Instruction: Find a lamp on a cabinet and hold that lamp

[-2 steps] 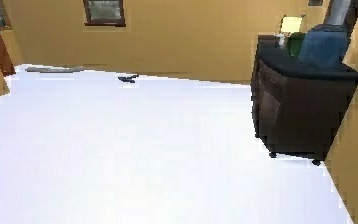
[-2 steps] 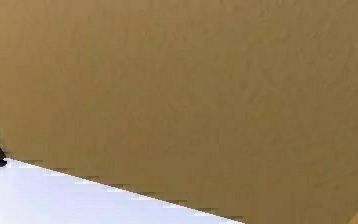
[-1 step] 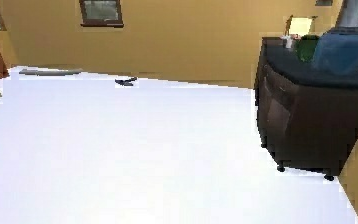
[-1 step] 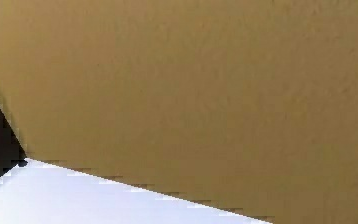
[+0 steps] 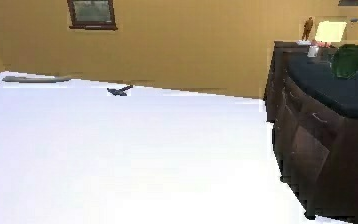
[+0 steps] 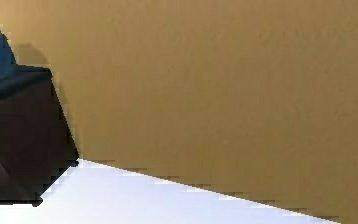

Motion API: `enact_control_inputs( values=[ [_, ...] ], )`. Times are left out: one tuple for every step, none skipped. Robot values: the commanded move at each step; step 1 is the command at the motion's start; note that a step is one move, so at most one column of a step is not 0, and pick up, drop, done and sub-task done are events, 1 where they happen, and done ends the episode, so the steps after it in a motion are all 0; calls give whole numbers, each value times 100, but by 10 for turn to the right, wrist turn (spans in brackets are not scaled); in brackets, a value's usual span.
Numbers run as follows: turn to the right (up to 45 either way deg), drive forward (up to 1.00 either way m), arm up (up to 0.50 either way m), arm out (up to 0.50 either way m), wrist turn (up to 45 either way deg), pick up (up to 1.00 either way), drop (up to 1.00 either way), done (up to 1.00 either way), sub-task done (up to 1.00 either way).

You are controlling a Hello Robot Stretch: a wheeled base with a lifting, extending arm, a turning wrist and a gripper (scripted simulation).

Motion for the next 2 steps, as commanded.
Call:
enact_control_inputs(
  values=[
    [-360,0,0,0,0,0,0,0,0],
    [0,100,0,0,0,0,0,0,0]
  ],
)
